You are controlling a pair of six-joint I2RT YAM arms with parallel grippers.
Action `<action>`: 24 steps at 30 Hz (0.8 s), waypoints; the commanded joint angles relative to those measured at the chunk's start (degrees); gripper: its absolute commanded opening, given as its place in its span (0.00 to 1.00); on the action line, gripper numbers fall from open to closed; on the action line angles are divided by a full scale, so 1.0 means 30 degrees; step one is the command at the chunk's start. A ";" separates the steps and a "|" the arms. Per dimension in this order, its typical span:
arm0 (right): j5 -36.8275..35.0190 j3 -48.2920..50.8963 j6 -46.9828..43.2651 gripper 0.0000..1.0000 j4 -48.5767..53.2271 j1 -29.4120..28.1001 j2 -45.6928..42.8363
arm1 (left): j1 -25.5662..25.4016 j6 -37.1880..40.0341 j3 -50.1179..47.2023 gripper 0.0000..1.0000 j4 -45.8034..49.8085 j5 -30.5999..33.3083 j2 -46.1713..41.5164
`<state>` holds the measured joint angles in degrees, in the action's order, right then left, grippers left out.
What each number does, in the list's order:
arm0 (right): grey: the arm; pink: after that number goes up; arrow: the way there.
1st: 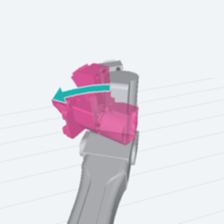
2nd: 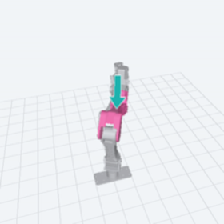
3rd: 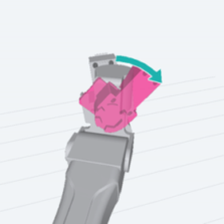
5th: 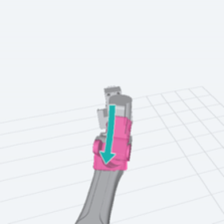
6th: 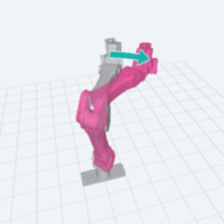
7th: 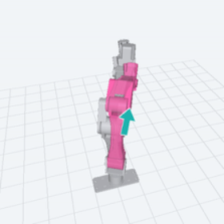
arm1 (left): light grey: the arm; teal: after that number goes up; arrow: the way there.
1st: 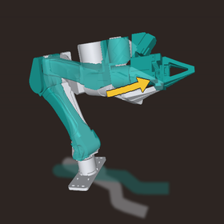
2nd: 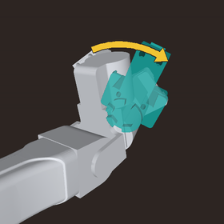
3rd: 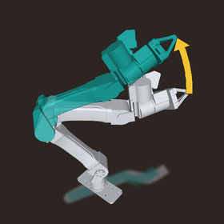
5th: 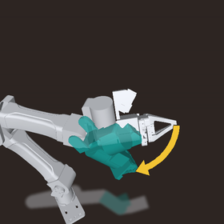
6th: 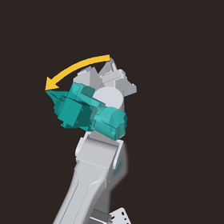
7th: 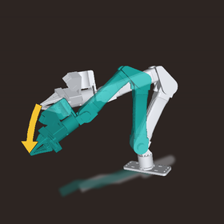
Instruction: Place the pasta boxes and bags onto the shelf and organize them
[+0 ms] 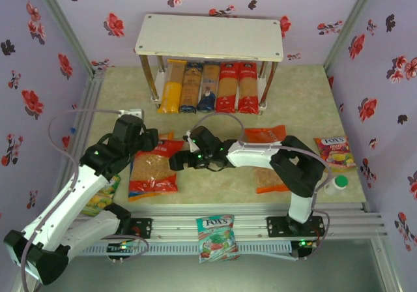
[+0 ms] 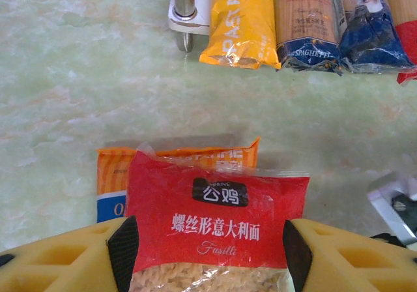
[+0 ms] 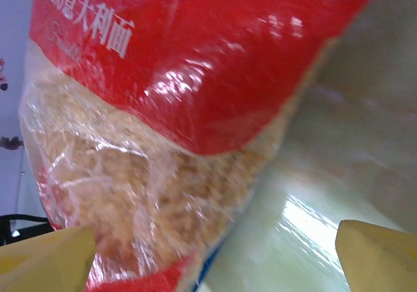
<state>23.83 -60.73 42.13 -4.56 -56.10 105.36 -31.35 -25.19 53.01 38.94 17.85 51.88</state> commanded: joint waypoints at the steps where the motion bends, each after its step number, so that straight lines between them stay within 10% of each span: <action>1: 0.0678 -0.1002 0.1041 0.95 -0.1141 -0.0294 0.1075 | 0.0280 -0.0195 -0.0382 0.64 0.0498 0.0162 -0.0416; 11: 0.0977 -0.2793 0.1456 0.72 -0.1138 -0.0550 0.2951 | 0.0810 0.0105 -0.0715 0.64 0.0380 -0.0021 -0.0747; 18: 0.0955 -0.3414 0.1189 0.24 0.0301 -0.0570 0.2947 | 0.1105 0.0190 -0.0914 0.64 0.0289 -0.0380 -0.0998; 24: -0.1556 -0.3376 -0.1010 0.02 0.4038 -0.0464 0.0743 | 0.1120 0.0252 -0.0957 0.64 0.0469 -0.0474 -0.0620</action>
<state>23.99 -70.06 43.51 -1.04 -57.28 111.79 -28.47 -25.12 50.83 39.55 16.97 49.78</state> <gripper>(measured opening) 0.154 0.645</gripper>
